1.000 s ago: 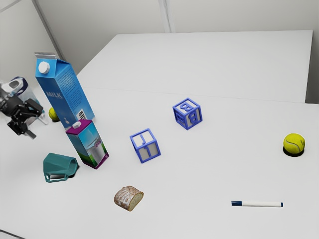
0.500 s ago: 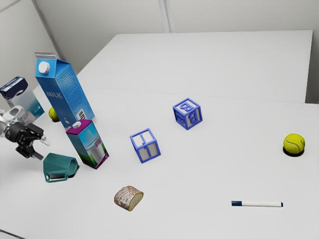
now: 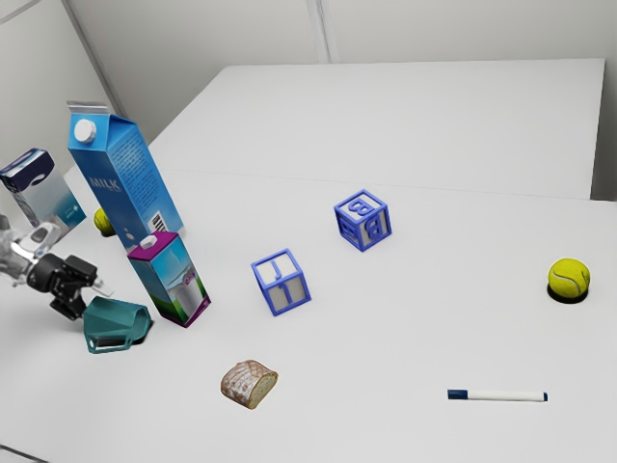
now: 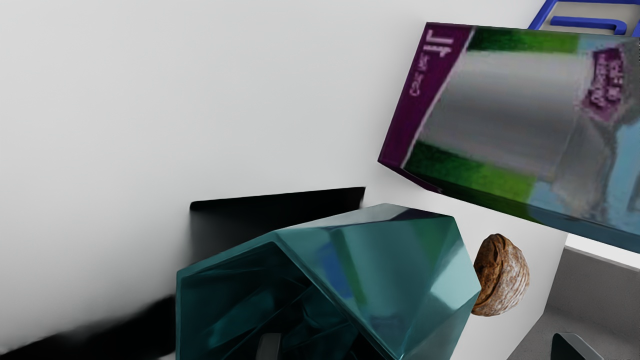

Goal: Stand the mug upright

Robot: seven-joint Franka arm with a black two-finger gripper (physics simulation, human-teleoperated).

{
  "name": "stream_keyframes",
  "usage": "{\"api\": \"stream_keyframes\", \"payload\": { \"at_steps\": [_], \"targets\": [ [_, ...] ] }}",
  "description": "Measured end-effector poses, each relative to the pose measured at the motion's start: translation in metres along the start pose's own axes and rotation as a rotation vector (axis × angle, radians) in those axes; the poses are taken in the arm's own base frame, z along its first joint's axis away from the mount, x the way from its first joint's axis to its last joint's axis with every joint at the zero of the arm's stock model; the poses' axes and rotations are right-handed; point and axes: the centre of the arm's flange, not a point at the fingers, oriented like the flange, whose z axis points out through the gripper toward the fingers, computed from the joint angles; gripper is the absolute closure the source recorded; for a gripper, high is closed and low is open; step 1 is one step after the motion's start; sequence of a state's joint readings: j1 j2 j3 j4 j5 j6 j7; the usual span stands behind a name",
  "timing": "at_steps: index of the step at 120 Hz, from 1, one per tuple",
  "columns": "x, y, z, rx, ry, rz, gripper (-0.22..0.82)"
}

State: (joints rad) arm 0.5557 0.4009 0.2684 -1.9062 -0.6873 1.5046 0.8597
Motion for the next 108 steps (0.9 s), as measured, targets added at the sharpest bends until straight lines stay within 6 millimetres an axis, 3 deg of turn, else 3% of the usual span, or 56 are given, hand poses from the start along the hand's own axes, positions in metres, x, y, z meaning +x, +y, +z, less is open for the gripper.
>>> {"api": "stream_keyframes", "payload": {
  "at_steps": [27,54,79,108],
  "targets": [
    [-0.012,0.025,-0.005,0.002,0.045,0.041,0.33],
    [-0.014,0.041,0.004,0.007,0.045,0.067,0.59],
    [-0.004,0.055,0.017,0.009,0.021,0.09,0.72],
    [-0.004,0.065,0.013,0.021,0.025,0.1,0.77]
  ]
}}
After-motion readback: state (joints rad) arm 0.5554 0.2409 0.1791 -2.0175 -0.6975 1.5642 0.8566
